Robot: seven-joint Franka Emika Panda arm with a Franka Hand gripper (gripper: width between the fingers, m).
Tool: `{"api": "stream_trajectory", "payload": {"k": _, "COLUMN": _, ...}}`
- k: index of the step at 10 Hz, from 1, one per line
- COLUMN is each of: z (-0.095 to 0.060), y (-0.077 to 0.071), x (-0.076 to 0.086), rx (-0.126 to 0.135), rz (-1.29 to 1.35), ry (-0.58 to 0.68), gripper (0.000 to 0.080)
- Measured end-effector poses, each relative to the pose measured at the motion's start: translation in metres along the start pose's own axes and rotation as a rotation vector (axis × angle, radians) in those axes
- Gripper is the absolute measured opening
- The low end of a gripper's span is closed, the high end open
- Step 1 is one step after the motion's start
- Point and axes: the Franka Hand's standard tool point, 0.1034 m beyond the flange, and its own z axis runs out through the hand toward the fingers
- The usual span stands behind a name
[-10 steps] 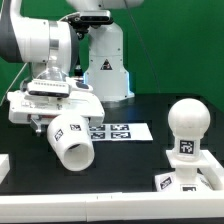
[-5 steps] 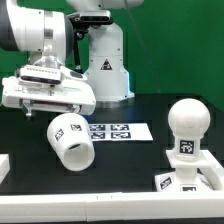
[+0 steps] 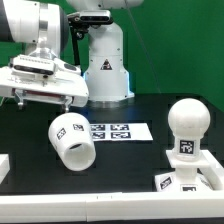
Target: Assemble lamp
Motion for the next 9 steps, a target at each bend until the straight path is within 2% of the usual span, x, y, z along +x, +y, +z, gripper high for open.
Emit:
{"api": "stream_trajectory", "payload": {"k": 2, "z": 0.013, "y": -0.02, "x": -0.017, "rx": 0.013, "rz": -0.039, "ry": -0.002, "gripper": 0.0698}}
{"api": "stream_trajectory", "payload": {"k": 4, "z": 0.035, "y": -0.032, "x": -0.047, "rx": -0.004, "rz": -0.105, "ry": 0.028, "gripper": 0.0698}}
{"api": "stream_trajectory", "payload": {"k": 5, "z": 0.044, "y": -0.035, "x": -0.06, "rx": -0.01, "rz": -0.132, "ry": 0.091, "gripper": 0.0698}}
{"api": "stream_trajectory", "payload": {"k": 7, "z": 0.058, "y": -0.031, "x": -0.083, "rx": -0.029, "rz": -0.177, "ry": 0.211, "gripper": 0.0698}}
{"api": "stream_trajectory", "payload": {"k": 9, "z": 0.067, "y": -0.018, "x": -0.093, "rx": -0.057, "rz": -0.209, "ry": 0.326, "gripper": 0.0698}}
